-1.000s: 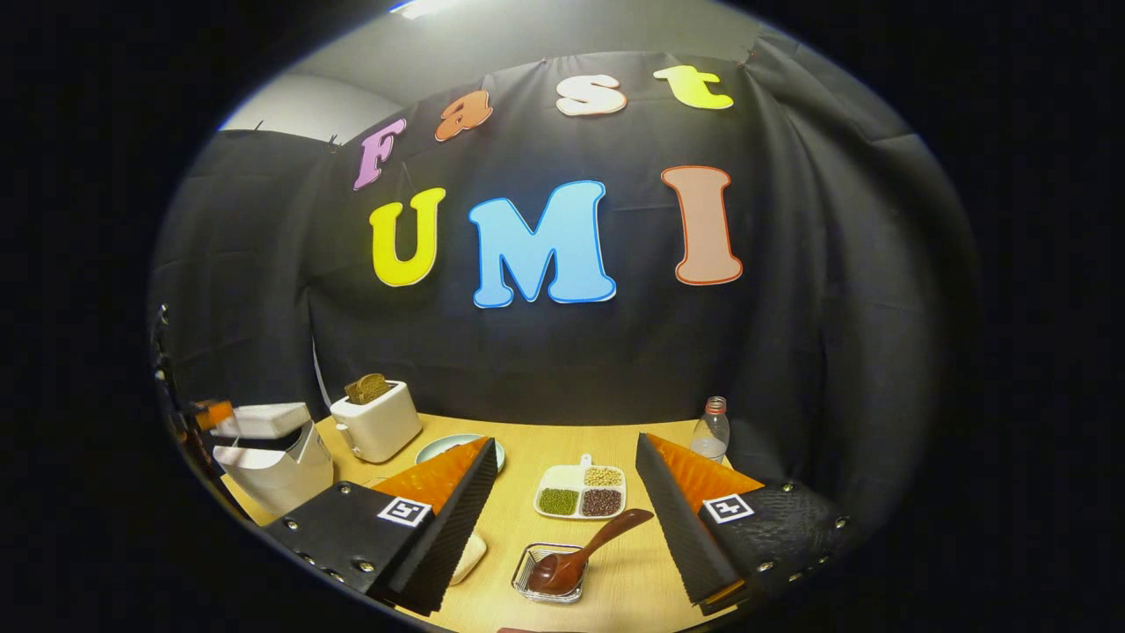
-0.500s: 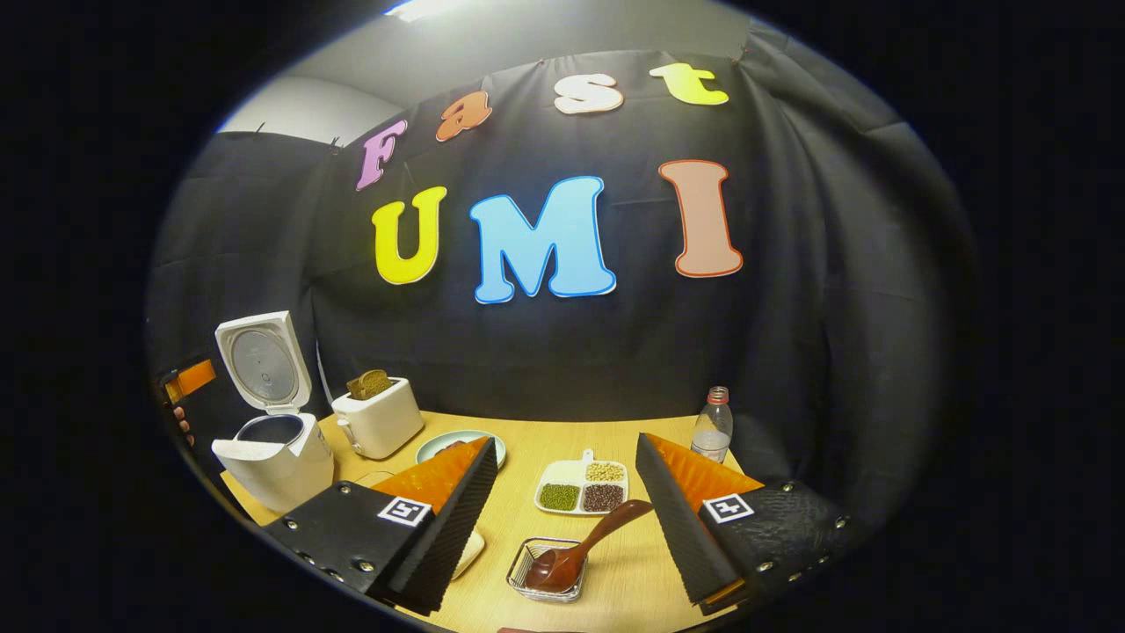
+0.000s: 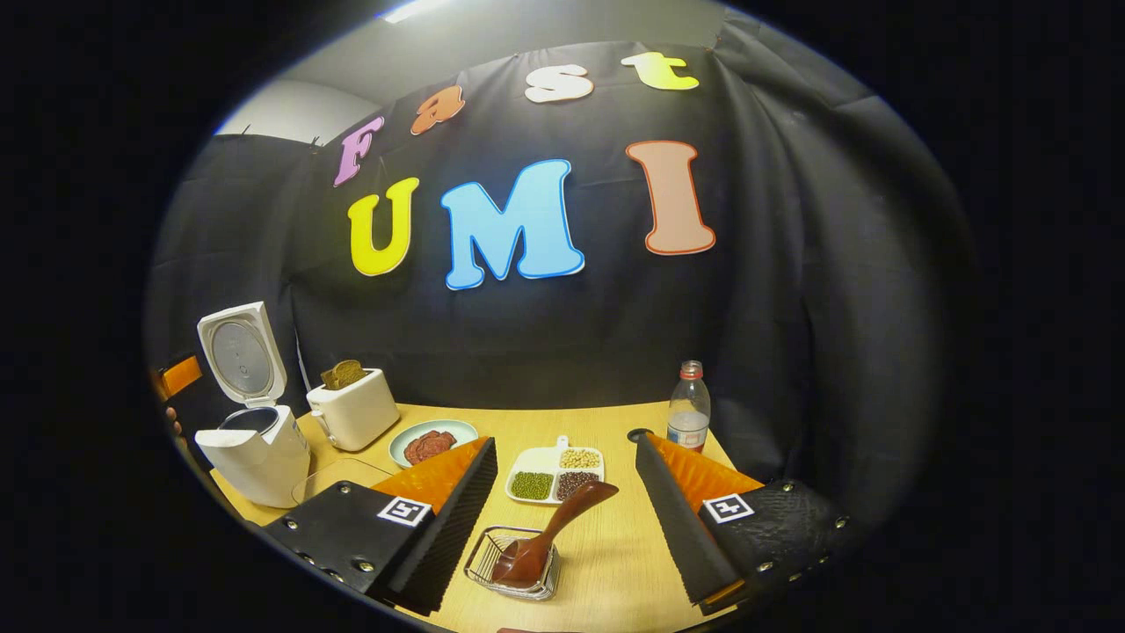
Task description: Close the left gripper, press the button to open the rice cooker; take a wooden spoon from the chopstick holder with the right hand, scoop a spoonful of rice and pour it into the rice cooker, then put the wooden spoon back into the chopstick holder.
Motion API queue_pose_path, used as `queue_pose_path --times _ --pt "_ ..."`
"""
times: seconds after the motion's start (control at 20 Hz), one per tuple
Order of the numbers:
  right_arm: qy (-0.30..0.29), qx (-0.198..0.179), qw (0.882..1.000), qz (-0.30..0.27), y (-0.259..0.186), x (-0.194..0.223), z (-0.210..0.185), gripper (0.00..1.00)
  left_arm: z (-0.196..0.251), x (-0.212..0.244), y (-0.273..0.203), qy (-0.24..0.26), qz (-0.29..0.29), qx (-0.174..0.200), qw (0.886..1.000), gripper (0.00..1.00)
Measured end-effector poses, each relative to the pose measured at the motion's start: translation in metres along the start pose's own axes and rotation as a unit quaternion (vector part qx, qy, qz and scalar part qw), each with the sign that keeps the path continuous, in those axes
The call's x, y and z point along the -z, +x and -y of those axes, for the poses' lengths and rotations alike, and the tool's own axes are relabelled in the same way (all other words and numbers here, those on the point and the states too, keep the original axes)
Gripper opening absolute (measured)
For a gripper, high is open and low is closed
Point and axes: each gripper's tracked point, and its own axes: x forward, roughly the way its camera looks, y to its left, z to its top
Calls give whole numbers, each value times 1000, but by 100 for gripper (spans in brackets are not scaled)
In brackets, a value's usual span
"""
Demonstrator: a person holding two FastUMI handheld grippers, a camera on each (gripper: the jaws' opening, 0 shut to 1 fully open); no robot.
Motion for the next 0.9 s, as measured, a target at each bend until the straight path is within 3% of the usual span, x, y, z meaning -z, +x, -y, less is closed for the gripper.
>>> queue_pose_path --times 0.2,0.45,0.75,0.9 --pt "6 10 1000 -4 14 26 14 97 14 4 -1 -4 6 13 1000 99" --pt "33 20 999 -23 32 56 28 97 18 8 -2 27 6 10 1000 99" --pt "65 8 997 -43 49 78 27 97 30 6 -1 38 8 17 999 99" --pt "73 21 996 -46 72 82 28 98 39 11 1 34 1 25 999 99"
